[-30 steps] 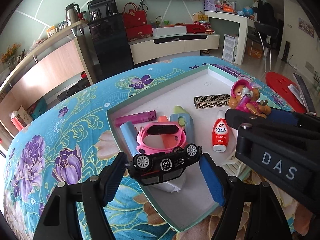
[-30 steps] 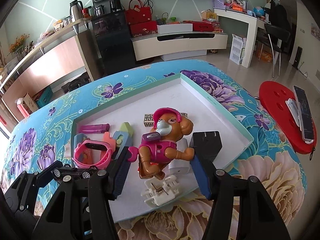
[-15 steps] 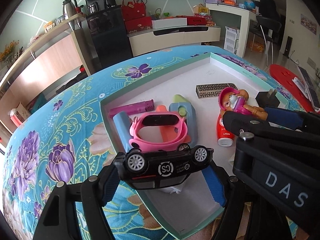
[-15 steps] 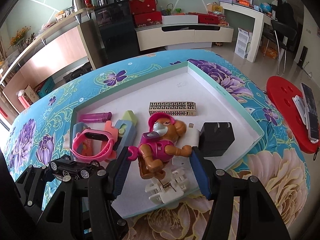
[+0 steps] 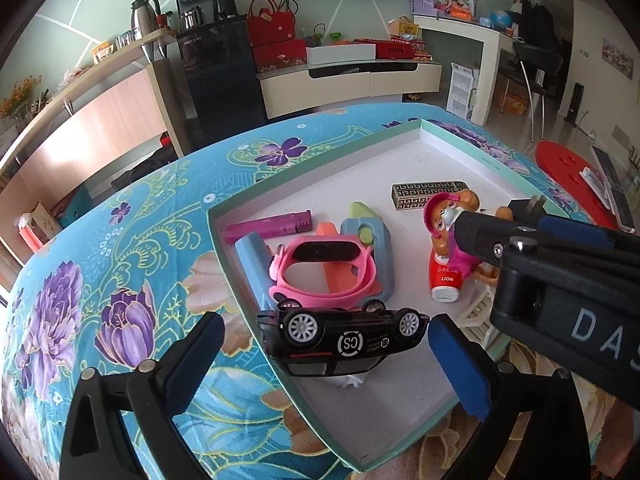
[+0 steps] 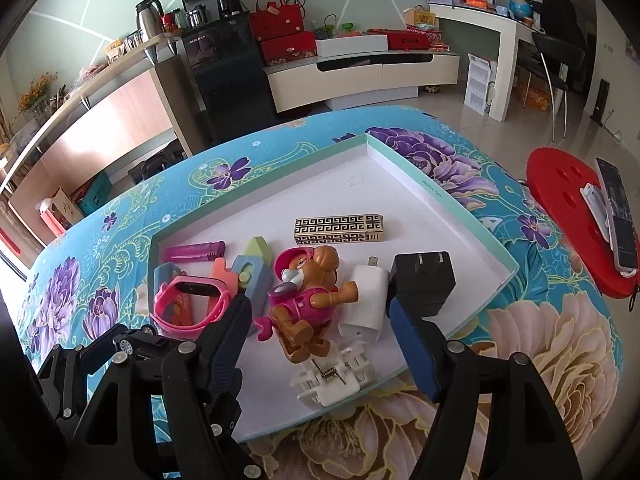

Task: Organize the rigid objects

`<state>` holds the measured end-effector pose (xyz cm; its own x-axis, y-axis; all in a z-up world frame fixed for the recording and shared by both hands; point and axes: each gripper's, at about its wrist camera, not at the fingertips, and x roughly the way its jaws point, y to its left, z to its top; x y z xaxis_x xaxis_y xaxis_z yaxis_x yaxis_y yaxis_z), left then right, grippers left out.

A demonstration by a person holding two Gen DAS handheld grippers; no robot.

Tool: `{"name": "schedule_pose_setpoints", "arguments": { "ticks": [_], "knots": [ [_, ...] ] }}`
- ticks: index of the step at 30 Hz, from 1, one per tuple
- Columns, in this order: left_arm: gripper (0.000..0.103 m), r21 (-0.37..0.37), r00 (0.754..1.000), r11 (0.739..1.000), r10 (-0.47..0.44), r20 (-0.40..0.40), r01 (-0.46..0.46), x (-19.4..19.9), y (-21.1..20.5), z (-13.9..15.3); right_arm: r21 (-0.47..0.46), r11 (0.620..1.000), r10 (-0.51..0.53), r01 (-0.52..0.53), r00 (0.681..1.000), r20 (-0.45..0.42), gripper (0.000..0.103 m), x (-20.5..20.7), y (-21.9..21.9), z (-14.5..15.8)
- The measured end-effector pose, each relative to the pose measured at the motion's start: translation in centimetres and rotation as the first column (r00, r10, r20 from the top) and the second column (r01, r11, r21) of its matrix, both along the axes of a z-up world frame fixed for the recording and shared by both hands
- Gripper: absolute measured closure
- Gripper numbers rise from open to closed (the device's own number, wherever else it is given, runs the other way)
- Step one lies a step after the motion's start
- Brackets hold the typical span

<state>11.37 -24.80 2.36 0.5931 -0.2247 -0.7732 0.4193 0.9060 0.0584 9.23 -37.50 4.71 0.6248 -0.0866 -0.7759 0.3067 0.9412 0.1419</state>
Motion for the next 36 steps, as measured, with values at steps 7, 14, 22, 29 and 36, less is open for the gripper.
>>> {"name": "schedule_pose_setpoints", "arguments": {
  "ticks": [7,14,22,29,36],
  "knots": [
    [0.000,-0.025,1.000,1.000,0.017,0.008,-0.017,0.0,0.9,0.8,-0.007,1.000,-0.021,0.021,1.000,0.006,0.029,-0.2,-0.3,0.3],
    [0.000,-0.039,0.999,0.999,0.031,0.017,-0.030,0.0,1.6,1.5,0.000,0.999,-0.040,0.040,0.999,0.011,0.028,-0.2,-0.5,0.4],
    [0.000,-0.069,0.998,0.996,0.061,0.030,-0.059,0.1,3.2,2.8,0.015,0.998,-0.056,0.055,0.998,0.026,0.028,-0.4,-0.7,0.8],
    [0.000,-0.094,0.992,0.988,0.122,0.031,-0.118,0.7,5.3,3.3,0.007,0.999,-0.042,0.042,0.999,0.030,0.028,-0.2,-0.2,1.0],
    [0.000,-0.127,0.979,0.972,0.201,0.017,-0.197,1.5,8.3,3.7,-0.021,1.000,-0.006,0.006,1.000,0.002,0.028,0.7,1.3,0.5]
  ]
}}
